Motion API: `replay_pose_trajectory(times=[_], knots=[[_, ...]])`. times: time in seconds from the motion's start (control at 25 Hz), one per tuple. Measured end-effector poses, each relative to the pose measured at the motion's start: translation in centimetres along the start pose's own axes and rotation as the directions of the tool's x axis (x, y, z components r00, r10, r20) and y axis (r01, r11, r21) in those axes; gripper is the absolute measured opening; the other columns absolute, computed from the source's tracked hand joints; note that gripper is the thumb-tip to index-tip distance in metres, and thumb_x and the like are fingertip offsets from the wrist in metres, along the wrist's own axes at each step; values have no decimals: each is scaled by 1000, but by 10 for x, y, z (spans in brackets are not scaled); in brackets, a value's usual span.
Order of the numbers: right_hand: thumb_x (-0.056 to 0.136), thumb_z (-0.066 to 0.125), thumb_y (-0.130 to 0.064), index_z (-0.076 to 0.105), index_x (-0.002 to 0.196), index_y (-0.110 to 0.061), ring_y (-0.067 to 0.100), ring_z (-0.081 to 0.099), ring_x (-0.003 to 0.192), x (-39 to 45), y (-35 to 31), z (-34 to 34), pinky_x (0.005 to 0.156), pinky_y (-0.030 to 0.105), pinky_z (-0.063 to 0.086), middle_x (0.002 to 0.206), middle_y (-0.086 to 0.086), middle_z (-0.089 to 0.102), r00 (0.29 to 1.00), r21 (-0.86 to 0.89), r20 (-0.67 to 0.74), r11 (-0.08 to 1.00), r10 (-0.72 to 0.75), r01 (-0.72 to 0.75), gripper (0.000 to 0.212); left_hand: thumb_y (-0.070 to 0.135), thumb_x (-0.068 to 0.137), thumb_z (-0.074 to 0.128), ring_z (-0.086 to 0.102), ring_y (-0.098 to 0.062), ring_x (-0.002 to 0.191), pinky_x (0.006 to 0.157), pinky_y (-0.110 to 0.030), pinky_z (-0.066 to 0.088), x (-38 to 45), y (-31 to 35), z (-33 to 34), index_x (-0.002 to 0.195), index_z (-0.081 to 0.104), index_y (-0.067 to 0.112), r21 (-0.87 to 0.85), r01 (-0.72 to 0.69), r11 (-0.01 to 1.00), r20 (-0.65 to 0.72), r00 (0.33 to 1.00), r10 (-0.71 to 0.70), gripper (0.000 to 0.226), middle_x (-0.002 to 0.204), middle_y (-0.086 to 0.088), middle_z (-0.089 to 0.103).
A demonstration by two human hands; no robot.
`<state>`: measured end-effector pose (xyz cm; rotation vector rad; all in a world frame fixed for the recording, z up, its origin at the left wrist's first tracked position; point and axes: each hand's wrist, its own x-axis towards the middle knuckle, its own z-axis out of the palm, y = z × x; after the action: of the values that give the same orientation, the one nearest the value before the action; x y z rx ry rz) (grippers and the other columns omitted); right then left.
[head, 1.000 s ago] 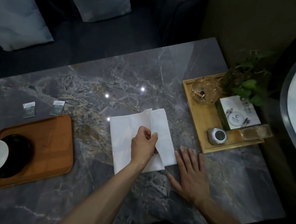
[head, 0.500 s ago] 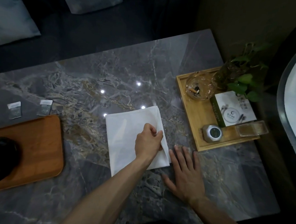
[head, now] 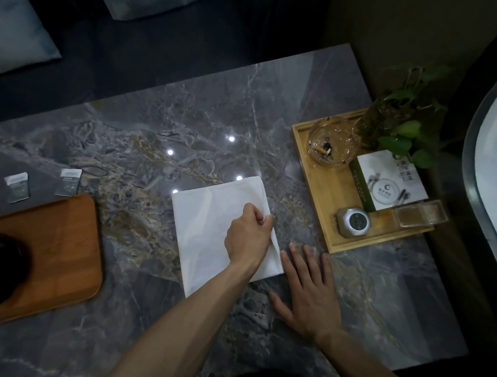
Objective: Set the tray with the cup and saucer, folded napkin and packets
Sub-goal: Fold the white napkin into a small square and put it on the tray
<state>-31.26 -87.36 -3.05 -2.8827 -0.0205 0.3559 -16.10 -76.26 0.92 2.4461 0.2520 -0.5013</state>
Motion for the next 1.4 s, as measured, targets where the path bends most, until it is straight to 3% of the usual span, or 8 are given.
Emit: replay_pose_trajectory(times=[0.2, 0.36, 0.56, 0.68, 0.84, 1.0, 1.2, 1.4], knots=[[86, 42, -69, 19, 155, -18, 29, 8, 151, 0, 0, -1, 117, 59, 14, 164, 7, 13, 1000, -7, 11, 1000, 6, -5, 89, 51, 88, 56, 55, -12, 64, 51, -29, 37, 0, -3, 1, 87, 46, 26, 118, -121, 986, 34, 992, 118, 26, 72, 11, 57], [86, 42, -67, 19, 155, -18, 29, 9, 151, 1, 1, 0, 117, 59, 14, 164, 6, 13, 1000, 4, -8, 1000, 2, -2, 87, 44, 91, 57, 58, -6, 73, 57, -27, 46, -10, -19, -4, 99, 54, 30, 51, -273, 961, 54, 961, 270, 16, 83, 14, 60], [87, 37, -69, 18, 155, -26, 31, 9, 150, 0, 4, 3, 118, 60, 11, 165, 5, 11, 1000, 15, -20, 1000, -15, 15, 82, 22, 90, 60, 59, -20, 90, 70, -33, 51, -38, -86, -28, 102, 66, 16, 289, -555, 780, -102, 792, 601, 15, 100, -2, 66], [86, 42, -67, 17, 155, -28, 31, 10, 150, 1, 3, 2, 118, 60, 12, 164, 5, 14, 1000, 6, -26, 1000, -18, 18, 84, 20, 90, 57, 60, -29, 101, 87, -40, 46, -45, -121, -42, 105, 65, 14, 391, -638, 663, -36, 710, 704, 19, 109, -8, 65], [82, 50, -57, 29, 151, -27, 31, 22, 147, 0, -3, -13, 116, 60, 19, 158, 8, 30, 997, 119, -68, 993, 29, -20, 78, 26, 95, 48, 48, -31, 129, 113, -48, 31, -50, -133, -48, 120, 60, 14, 455, -582, 675, 54, 774, 631, 31, 132, -11, 58], [90, 47, -31, 44, 140, -17, 35, 34, 139, 30, -48, -35, 110, 61, 32, 150, 14, 41, 973, 270, -230, 961, 3, 60, 53, 25, 97, 40, 39, -31, 139, 119, -48, 23, -45, -116, -38, 136, 50, 9, 459, -521, 720, 51, 824, 564, 43, 145, -14, 49], [98, 36, -22, 40, 146, -11, 32, 21, 147, 99, -87, -34, 119, 57, 14, 156, 14, 34, 981, 101, -118, 981, -154, 166, 50, 22, 98, 37, 15, -30, 149, 120, -46, 19, -26, -100, -20, 150, 18, 2, 437, -409, 801, 39, 898, 438, 59, 159, -17, 21], [100, 30, -34, 23, 153, -16, 27, 8, 150, 115, -65, -6, 120, 54, 5, 162, 7, 18, 985, -49, -53, 986, -164, 162, 56, 28, 102, 26, 12, -25, 150, 121, -45, 17, -13, -112, -13, 153, 17, 6, 497, -403, 769, 50, 898, 438, 56, 161, -15, 15]])
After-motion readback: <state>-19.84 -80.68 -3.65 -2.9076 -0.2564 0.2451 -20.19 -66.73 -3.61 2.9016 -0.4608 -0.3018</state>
